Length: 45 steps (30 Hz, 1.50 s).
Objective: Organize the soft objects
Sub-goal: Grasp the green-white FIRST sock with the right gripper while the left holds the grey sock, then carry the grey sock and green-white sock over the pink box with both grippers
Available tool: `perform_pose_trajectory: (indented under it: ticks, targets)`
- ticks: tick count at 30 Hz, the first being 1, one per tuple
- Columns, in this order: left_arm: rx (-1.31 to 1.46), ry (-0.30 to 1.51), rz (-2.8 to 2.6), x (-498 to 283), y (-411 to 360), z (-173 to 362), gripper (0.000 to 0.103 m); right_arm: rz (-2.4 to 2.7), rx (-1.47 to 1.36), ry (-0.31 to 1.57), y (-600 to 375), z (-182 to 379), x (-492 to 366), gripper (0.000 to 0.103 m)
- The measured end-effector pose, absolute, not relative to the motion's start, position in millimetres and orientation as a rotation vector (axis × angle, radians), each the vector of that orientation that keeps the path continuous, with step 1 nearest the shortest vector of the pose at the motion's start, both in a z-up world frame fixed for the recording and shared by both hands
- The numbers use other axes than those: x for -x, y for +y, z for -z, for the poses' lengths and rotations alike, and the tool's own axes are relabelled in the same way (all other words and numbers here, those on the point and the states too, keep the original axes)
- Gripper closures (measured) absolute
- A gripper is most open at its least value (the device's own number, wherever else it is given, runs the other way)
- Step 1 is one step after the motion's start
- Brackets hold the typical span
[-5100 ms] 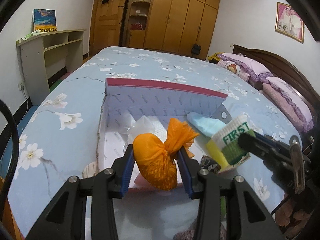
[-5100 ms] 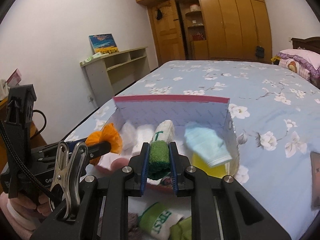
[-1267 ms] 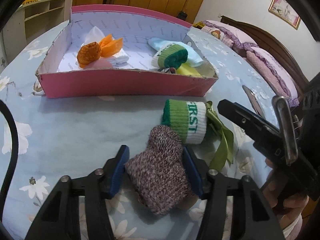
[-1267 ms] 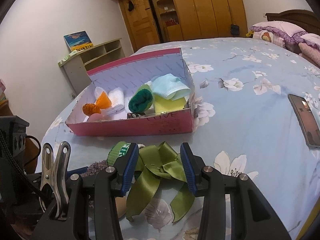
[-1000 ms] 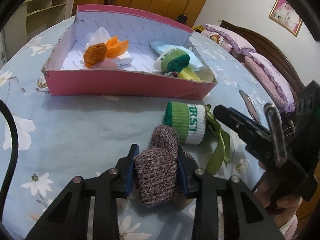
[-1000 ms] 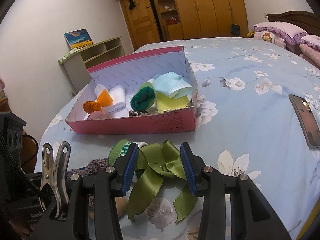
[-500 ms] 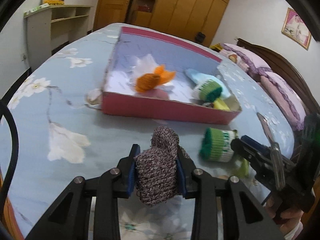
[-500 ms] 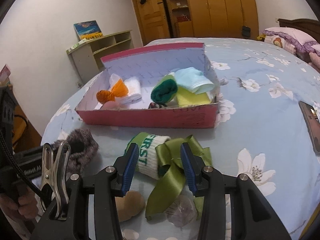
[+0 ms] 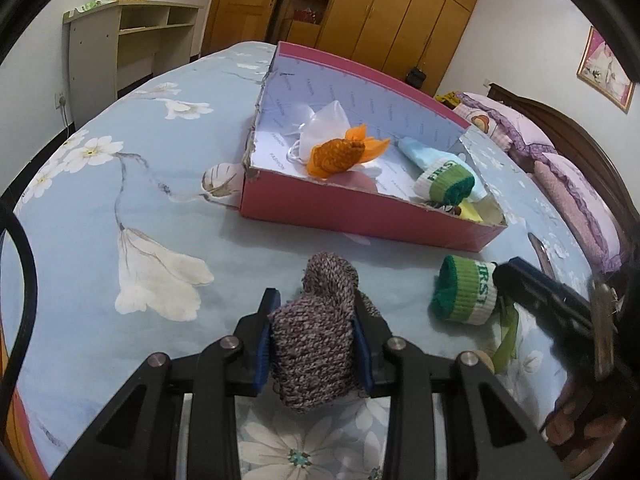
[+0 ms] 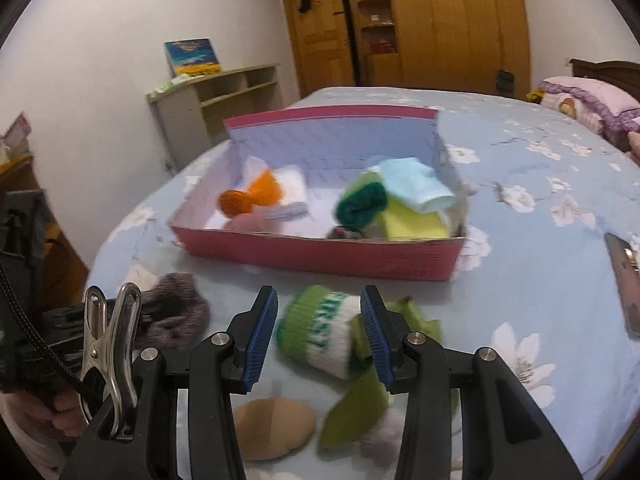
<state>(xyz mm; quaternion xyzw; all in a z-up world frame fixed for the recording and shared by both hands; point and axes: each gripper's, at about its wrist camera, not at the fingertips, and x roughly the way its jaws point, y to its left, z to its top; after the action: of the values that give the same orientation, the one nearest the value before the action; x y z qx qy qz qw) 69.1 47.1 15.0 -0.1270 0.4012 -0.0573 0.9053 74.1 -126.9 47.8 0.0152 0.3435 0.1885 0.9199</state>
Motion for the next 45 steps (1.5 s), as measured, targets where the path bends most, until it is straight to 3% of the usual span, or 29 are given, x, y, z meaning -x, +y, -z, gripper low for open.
perform_pose_trajectory:
  ticks: [16, 20, 26, 28, 30, 33, 45]
  targets:
    - [0.248, 0.827, 0.115, -69, 45, -13, 0.068, -0.297, 0.042, 0.857, -121, -14, -80, 0.058]
    - [0.247, 0.829, 0.112, -70, 45, -13, 0.068, -0.3, 0.025, 0.847, -119, -18, -93, 0.043]
    - [0.241, 0.827, 0.111, -70, 44, -14, 0.068, -0.256, 0.097, 0.824, -105, -14, -110, 0.042]
    - [0.241, 0.825, 0.111, -70, 44, -15, 0.068, -0.256, 0.068, 0.823, -108, -13, -113, 0.05]
    - [0.239, 0.821, 0.113, -69, 43, -16, 0.068, -0.25, 0.035, 0.814, -117, -15, -112, 0.067]
    - [0.234, 0.812, 0.117, -69, 41, -21, 0.068, -0.26, -0.023, 0.81, -127, -19, -110, 0.074]
    - [0.206, 0.762, 0.118, -60, 34, -45, 0.068, -0.391, -0.07, 0.697, -121, -55, -78, 0.076]
